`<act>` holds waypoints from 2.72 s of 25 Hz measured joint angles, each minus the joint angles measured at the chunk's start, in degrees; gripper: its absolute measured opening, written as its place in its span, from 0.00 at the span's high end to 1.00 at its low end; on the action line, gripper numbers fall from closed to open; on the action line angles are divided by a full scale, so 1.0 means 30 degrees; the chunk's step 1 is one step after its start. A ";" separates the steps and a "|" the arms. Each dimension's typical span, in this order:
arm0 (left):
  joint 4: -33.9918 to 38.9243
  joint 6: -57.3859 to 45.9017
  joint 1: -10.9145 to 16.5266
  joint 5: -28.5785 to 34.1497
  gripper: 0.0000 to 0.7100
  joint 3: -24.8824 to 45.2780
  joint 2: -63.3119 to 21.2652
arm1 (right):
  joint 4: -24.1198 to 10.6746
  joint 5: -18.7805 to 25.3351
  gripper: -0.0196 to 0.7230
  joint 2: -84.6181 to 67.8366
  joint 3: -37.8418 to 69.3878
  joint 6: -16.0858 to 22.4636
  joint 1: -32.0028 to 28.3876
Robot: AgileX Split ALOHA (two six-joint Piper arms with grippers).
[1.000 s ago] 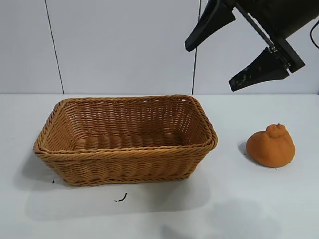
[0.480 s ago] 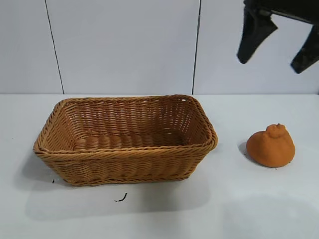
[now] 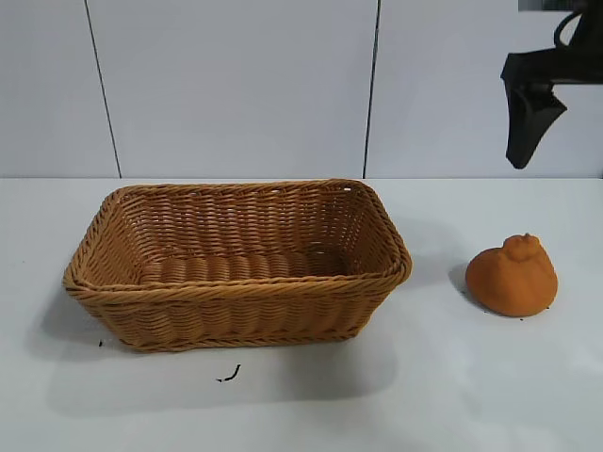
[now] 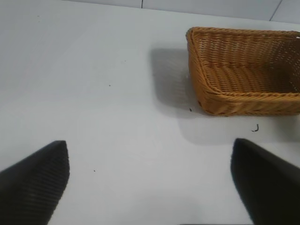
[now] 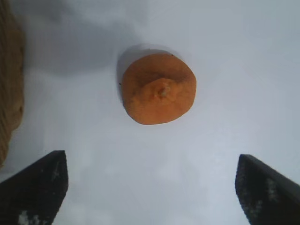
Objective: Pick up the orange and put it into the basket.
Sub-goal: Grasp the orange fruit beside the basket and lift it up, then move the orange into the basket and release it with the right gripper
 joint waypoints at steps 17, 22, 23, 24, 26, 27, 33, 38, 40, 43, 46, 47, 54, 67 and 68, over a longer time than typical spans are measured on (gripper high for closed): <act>0.0000 0.0000 0.0000 0.0000 0.05 0.0000 0.0000 | 0.1264 -0.2759 0.04 0.5696 -0.0016 -0.0104 -0.0222; 0.0000 0.0000 0.0000 0.0000 0.05 0.0000 0.0000 | 0.0984 -0.3076 0.27 0.5772 -0.0016 0.0425 -0.0222; 0.0000 0.0000 0.0000 0.0000 0.05 0.0000 0.0000 | 0.0942 -0.3089 0.35 0.5772 -0.0016 0.0439 -0.0222; 0.0000 0.0000 0.0000 0.0000 0.05 0.0000 0.0000 | 0.0922 -0.3089 0.45 0.5772 -0.0016 0.0469 -0.0222; 0.0000 0.0000 0.0000 0.0000 0.05 0.0000 0.0000 | 0.0904 -0.3089 0.67 0.5772 -0.0016 0.0485 -0.0222; 0.0000 0.0000 0.0000 0.0000 0.05 0.0000 0.0000 | 0.0904 -0.3089 0.76 0.5772 -0.0016 0.0485 -0.0222; 0.0000 0.0000 0.0000 0.0000 0.05 0.0000 0.0000 | 0.0904 -0.2696 0.85 0.5736 -0.0050 0.0485 -0.0222; 0.0000 0.0000 0.0000 0.0000 0.05 0.0000 0.0000 | 0.0904 -0.1690 0.85 0.4500 -0.0316 0.0247 -0.0222; 0.0000 0.0000 0.0000 0.0000 0.05 0.0000 0.0000 | 0.0904 -0.0974 0.85 0.3674 -0.0879 0.0126 -0.0222; 0.0000 0.0000 0.0000 0.0000 0.05 0.0000 0.0000 | 0.0904 0.0126 0.85 0.2534 -0.2377 0.0084 -0.0222; 0.0000 0.0000 0.0000 0.0000 0.05 0.0000 0.0000 | 0.0904 0.1679 0.85 0.1808 -0.3907 -0.0104 -0.0222; 0.0000 0.0000 0.0000 0.0000 0.05 0.0000 0.0000 | 0.0904 0.2025 0.85 0.1673 -0.4304 -0.0104 -0.0222; 0.0000 0.0000 0.0000 0.0000 0.05 0.0000 0.0000 | 0.1146 0.3061 0.85 0.1535 -0.5497 -0.0246 0.0445; 0.0000 0.0000 0.0000 0.0000 0.05 0.0000 0.0000 | 0.1824 0.0348 0.85 0.1758 -0.5511 0.0282 0.7483; 0.0000 0.0000 0.0000 0.0000 0.05 0.0000 0.0000 | 0.1829 -0.0165 0.85 0.1896 -0.5511 0.0380 0.8184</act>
